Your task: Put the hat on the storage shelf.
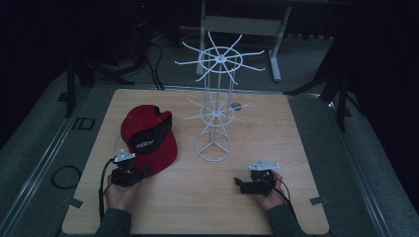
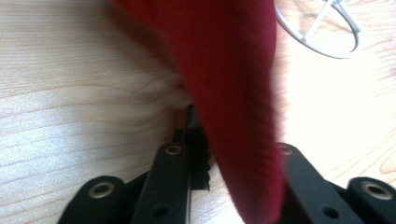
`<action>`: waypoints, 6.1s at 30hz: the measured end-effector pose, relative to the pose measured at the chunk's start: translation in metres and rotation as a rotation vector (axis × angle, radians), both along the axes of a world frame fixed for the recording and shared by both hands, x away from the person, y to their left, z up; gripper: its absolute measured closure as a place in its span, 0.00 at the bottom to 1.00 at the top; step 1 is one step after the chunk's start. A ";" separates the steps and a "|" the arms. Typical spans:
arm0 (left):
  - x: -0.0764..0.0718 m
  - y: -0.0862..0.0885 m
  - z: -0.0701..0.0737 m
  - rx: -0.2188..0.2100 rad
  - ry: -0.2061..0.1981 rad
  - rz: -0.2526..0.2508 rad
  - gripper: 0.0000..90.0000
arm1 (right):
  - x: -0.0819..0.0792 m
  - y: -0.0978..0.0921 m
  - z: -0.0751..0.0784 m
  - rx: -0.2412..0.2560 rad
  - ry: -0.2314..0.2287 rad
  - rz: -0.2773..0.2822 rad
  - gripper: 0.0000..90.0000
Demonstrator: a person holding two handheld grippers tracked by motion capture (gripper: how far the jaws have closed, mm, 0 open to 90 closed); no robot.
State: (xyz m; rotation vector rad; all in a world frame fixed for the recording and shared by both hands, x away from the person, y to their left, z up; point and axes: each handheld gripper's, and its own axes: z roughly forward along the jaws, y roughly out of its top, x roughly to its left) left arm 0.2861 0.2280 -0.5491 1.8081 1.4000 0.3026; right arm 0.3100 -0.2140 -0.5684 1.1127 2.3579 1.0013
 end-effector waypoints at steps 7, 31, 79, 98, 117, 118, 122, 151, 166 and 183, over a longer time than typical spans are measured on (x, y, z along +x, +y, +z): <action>-0.003 -0.003 0.001 0.020 -0.027 -0.003 0.95 | 0.000 0.000 0.000 0.000 0.001 0.000 0.19; -0.007 -0.003 0.005 0.001 -0.106 0.043 0.96 | 0.000 0.000 0.000 0.000 0.000 0.000 0.19; -0.011 0.013 0.043 -0.027 -0.316 0.123 0.96 | 0.000 0.000 0.000 0.000 -0.001 0.001 0.19; -0.012 0.017 0.056 -0.032 -0.338 0.143 0.96 | 0.000 0.000 0.000 -0.001 -0.003 0.002 0.19; -0.011 0.016 0.074 -0.047 -0.373 0.153 0.96 | 0.000 0.000 0.000 0.000 -0.003 0.001 0.19; -0.011 0.016 0.075 -0.047 -0.374 0.154 0.96 | 0.000 0.000 0.000 0.000 -0.003 0.001 0.19; -0.011 0.016 0.079 -0.049 -0.379 0.156 0.96 | 0.000 0.000 0.000 0.000 -0.003 0.002 0.19; -0.008 0.013 0.108 -0.045 -0.430 0.155 0.96 | 0.000 0.000 0.000 0.002 -0.003 -0.001 0.19; -0.006 0.013 0.121 -0.053 -0.449 0.157 0.96 | 0.000 0.000 0.000 0.002 -0.003 0.000 0.19; -0.005 0.013 0.133 -0.071 -0.474 0.158 0.96 | 0.000 0.000 0.000 0.000 -0.002 0.001 0.19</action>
